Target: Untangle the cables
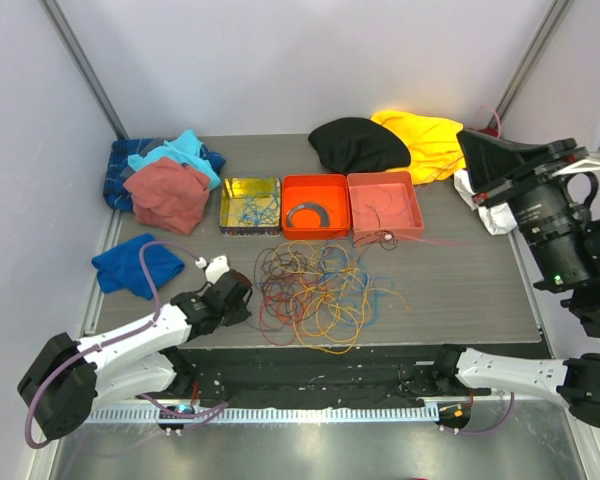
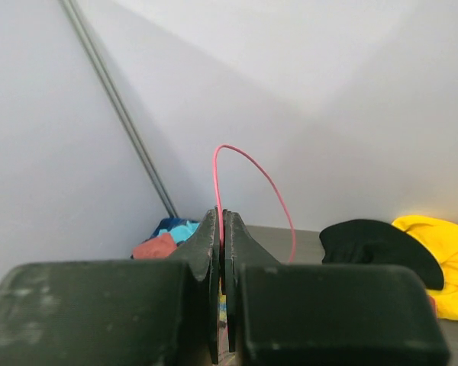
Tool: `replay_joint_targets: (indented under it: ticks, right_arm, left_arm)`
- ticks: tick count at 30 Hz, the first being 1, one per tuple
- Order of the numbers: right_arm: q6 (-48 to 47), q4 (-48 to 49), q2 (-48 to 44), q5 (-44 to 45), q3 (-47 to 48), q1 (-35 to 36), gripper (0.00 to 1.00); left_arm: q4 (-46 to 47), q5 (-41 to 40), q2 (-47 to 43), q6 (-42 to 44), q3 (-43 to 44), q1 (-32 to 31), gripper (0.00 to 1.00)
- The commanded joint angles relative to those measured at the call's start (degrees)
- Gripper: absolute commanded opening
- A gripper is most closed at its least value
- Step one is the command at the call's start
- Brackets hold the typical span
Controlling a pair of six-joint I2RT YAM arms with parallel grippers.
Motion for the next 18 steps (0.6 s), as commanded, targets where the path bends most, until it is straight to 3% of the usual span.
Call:
replay_joint_targets:
  ticks: [1,5,6,7,9,12,18]
  right_arm:
    - [-2.7,3.2,0.0,2.9,0.8,0.1,0.01]
    - [-2.7,3.1,0.4,3.5,-0.3,0.0,0.01]
    - [-4.0,3.2,0.7,3.7,-0.8,0.0,0.01]
    - [-4.0,3.2,0.7,3.7,-0.9,0.0,0.01]
    - [-3.7,3.2,0.7,3.6,-1.4,0.0,0.01]
    - [-3.2,2.8,1.2,2.9,-1.5,0.0,0.01]
    - [-0.5,0.7,3.0,-0.1,-2.5,0.0,0.01]
  left_arm:
    - [-1.1,-2.0,-1.6,-0.3,0.1,0.8,0.00]
    - [-2.1,-2.3,-2.4,0.8,1.6,0.8,0.00]
    - [-2.1,-2.0,-3.9,1.3,1.9,0.8,0.05]
    - [-2.1,-1.9,-5.1,2.6,2.4,0.8,0.21]
    - [-2.0,-2.2,-8.4,3.8,3.4,0.8,0.63]
    - [-2.0,-3.8,-17.4,6.5,4.6,0.8,1.00]
    - [8.9,-1.7,-31.4,15.0,5.1,0.8,1.00]
